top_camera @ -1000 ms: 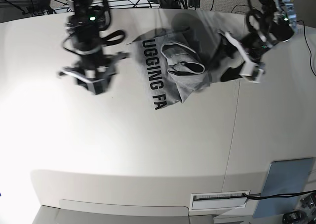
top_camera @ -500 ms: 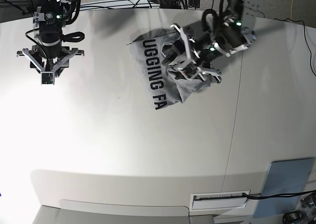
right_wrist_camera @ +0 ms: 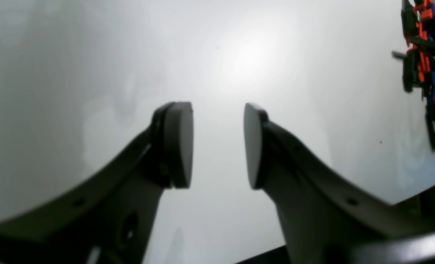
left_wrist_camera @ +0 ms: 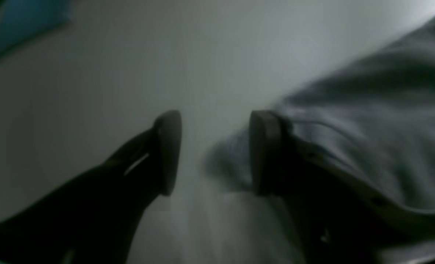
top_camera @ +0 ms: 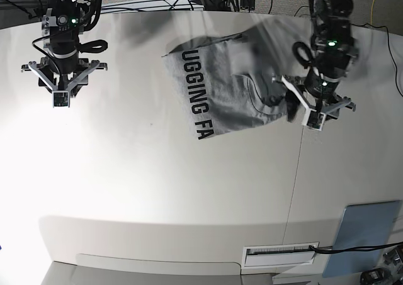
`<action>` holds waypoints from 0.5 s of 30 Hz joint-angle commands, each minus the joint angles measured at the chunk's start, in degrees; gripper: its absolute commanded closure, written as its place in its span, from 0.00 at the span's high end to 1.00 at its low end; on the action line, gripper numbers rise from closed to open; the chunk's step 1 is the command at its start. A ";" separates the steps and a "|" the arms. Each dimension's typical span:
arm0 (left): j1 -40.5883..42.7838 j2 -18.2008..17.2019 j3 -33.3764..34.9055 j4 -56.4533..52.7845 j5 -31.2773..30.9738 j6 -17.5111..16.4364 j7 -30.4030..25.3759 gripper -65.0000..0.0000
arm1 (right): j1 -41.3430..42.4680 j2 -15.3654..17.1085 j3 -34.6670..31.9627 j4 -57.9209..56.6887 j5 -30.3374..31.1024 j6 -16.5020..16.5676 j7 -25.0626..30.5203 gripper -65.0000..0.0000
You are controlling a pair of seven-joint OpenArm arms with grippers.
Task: Fold the T-shirt properly
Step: 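Press and tuck the bundle edges with both grippers to square it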
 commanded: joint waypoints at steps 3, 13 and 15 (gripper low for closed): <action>0.24 -0.22 -1.16 1.11 -10.73 -6.40 1.07 0.45 | 0.13 0.50 0.31 1.05 -0.33 -0.09 1.53 0.35; 6.08 0.28 -0.63 1.09 -33.38 -19.39 8.33 0.09 | 0.59 0.50 -0.48 0.42 13.97 8.94 16.70 0.10; 8.26 0.26 0.09 1.09 -32.76 -19.26 8.28 0.00 | 2.56 0.50 -1.95 -1.53 14.25 9.73 18.97 0.00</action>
